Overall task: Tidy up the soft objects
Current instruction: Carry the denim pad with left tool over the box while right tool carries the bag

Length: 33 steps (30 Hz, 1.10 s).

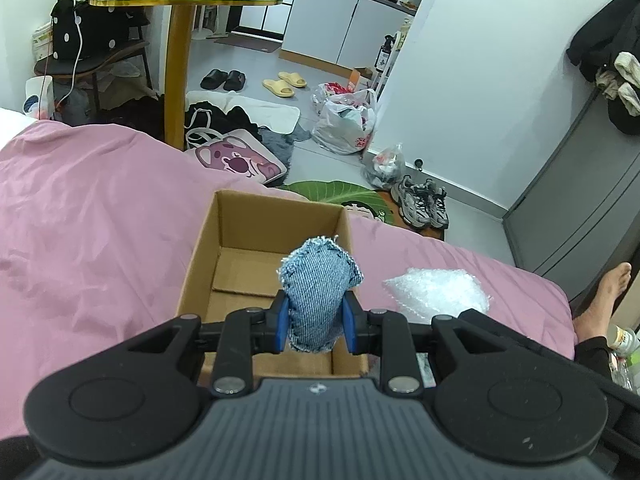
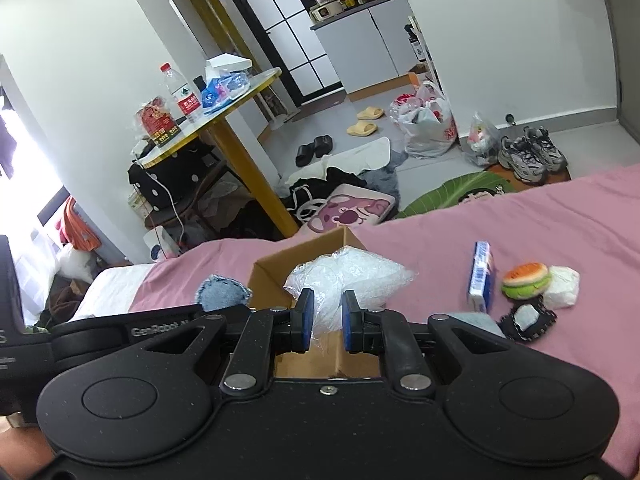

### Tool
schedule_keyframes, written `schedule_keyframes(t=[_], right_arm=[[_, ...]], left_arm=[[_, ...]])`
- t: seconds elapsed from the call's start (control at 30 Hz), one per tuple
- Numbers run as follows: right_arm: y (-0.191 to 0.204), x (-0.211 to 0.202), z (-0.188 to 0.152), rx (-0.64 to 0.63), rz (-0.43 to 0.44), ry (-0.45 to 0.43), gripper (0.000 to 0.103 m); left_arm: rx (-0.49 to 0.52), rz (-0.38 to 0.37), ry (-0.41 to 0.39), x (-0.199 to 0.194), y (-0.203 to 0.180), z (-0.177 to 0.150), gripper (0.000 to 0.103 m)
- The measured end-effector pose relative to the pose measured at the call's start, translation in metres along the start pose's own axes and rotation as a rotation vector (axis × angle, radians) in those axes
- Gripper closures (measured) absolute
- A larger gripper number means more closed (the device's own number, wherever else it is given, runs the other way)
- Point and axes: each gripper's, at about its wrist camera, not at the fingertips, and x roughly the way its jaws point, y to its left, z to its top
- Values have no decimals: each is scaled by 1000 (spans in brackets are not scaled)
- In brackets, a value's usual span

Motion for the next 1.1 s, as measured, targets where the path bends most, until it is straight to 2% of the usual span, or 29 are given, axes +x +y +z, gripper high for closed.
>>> schedule_keyframes(t=[0.33,0.77,1.03,1.1], right_arm=[[-2,26,12,12,3,2,88],[-20,52,11,66,-10,39,88],[-19,71,10,71,-2,68,88],[-16,75,12,65,1,69,88]], left_arm=[[5,18,9,25,6,21,77],[14,61,87,82,15,42,76],[2,88,128,107,23,45,76],[6,113,118,108,26,46,74]])
